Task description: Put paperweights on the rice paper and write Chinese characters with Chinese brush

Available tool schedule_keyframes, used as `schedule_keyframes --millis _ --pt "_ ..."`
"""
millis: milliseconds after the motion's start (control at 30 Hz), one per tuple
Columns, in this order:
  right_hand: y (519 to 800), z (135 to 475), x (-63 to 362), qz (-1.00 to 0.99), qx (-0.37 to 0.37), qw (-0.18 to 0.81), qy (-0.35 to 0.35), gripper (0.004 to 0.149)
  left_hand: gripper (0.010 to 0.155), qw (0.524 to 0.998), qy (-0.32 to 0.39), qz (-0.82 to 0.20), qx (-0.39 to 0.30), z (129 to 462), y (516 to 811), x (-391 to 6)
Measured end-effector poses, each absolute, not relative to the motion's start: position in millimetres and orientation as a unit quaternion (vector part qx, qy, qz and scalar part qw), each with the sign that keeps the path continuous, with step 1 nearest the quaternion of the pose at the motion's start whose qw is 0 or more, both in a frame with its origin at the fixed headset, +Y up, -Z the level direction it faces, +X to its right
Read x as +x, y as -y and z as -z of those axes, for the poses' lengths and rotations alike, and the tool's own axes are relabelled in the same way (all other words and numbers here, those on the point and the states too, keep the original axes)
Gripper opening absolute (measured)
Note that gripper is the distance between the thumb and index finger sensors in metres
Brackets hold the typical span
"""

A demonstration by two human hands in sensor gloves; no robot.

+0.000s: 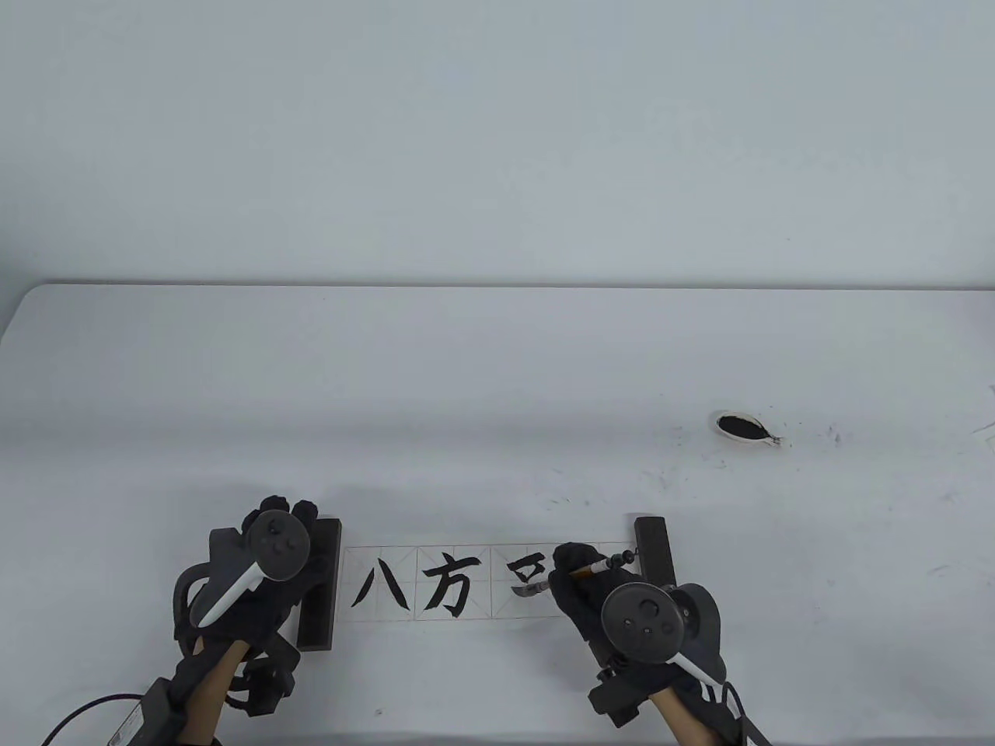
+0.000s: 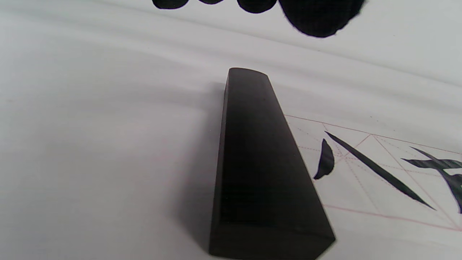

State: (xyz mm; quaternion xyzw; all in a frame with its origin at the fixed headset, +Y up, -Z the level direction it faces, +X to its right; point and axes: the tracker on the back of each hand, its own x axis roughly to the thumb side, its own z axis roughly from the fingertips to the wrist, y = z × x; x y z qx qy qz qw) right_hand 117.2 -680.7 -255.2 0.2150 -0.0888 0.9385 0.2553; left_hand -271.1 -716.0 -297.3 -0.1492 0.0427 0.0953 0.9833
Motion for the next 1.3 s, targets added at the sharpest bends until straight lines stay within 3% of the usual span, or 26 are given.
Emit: schedule_keyframes --millis 300,667,900,1300 --pt "686.5 258.2 113.6 -0.944 0.218 0.237 0.072 0.045 0.079 0.983 -0.042 -0.095 -0.151 297.9 716.7 -270.5" --pt "672.1 253.6 129.7 -0.969 0.121 0.172 0.128 0.042 0.079 0.983 -0.044 -0.096 -0.152 298.1 717.1 -270.9" --pt "673.5 253.4 125.3 -0.946 0.133 0.226 0.192 0.044 0.079 0.983 -0.044 -0.096 -0.152 298.1 717.1 -271.1" --pt "687.1 264.3 112.9 -0.952 0.144 0.21 0.171 0.045 0.079 0.983 -0.042 -0.094 -0.153 298.1 717.1 -270.9"
